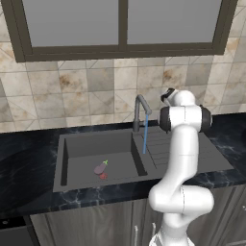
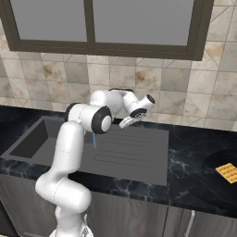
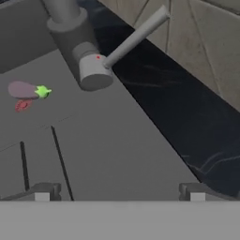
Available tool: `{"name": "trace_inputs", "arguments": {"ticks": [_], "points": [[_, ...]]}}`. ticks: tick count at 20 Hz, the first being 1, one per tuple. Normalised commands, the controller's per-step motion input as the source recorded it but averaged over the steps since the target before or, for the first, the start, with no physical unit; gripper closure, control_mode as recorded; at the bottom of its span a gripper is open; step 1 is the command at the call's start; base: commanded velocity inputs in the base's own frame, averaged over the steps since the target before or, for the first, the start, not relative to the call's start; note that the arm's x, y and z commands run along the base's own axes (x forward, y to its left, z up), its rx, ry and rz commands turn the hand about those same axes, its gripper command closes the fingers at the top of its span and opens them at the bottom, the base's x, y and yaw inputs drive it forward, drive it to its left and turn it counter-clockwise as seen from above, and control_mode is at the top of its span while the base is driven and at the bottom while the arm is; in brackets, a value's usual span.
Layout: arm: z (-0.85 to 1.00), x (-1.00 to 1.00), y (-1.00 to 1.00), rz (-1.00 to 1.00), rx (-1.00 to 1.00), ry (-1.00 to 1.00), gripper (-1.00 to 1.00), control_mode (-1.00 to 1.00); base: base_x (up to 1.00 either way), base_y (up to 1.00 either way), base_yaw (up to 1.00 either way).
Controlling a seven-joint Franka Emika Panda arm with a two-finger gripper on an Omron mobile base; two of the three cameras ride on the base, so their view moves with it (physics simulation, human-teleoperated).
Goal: Turn on the sink faucet. Then move the eggplant from the counter to the sink. Turn off the sink. Move the vegetable from the sink to the pot next to the stove. Finally move the pot to the front right burner.
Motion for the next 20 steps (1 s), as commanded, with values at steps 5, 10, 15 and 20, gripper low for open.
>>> {"name": "trace_inputs", "arguments": {"ticks": [5,10,15,20], "points": [[0.02,-0.24,0.16,0.00,0.16,-0.05,-1.00,-1.00,0.00,0.00,0.00],[0.00,-0.20,0.20,0.00,0.19,-0.10,-1.00,-1.00,0.00,0.00,0.00],[0.03,-0.03,0.17,0.04,0.16,-0.13,-1.00,-1.00,0.00,0.00,0.00],[0.03,-0.01,0.03,0.07,0.09,-0.09,-1.00,-1.00,0.00,0.00,0.00]]}}
